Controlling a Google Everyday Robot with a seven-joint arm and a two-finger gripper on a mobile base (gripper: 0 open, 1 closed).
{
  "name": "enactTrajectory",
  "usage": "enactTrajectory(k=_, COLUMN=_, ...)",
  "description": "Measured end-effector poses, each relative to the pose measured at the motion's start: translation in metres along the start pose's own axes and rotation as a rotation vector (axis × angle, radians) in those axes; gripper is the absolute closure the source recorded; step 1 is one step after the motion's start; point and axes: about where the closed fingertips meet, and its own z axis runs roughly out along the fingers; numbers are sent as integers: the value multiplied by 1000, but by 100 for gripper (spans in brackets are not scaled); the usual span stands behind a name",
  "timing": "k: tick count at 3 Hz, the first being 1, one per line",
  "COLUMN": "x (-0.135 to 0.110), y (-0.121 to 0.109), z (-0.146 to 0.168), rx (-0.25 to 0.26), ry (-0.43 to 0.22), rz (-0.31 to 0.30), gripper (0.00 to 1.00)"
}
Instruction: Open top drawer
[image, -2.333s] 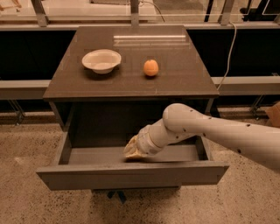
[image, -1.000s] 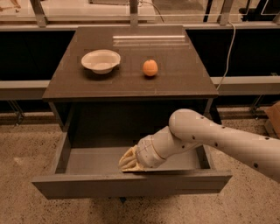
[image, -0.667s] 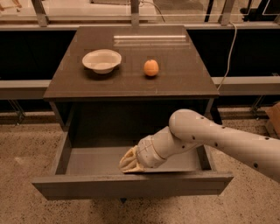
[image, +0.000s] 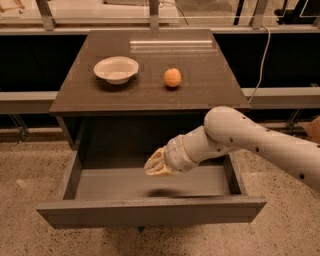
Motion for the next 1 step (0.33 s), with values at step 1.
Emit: enactTrajectory(k=1, x=1, y=-18, z=-13, rx=58, ry=-13, rz=30, gripper=100)
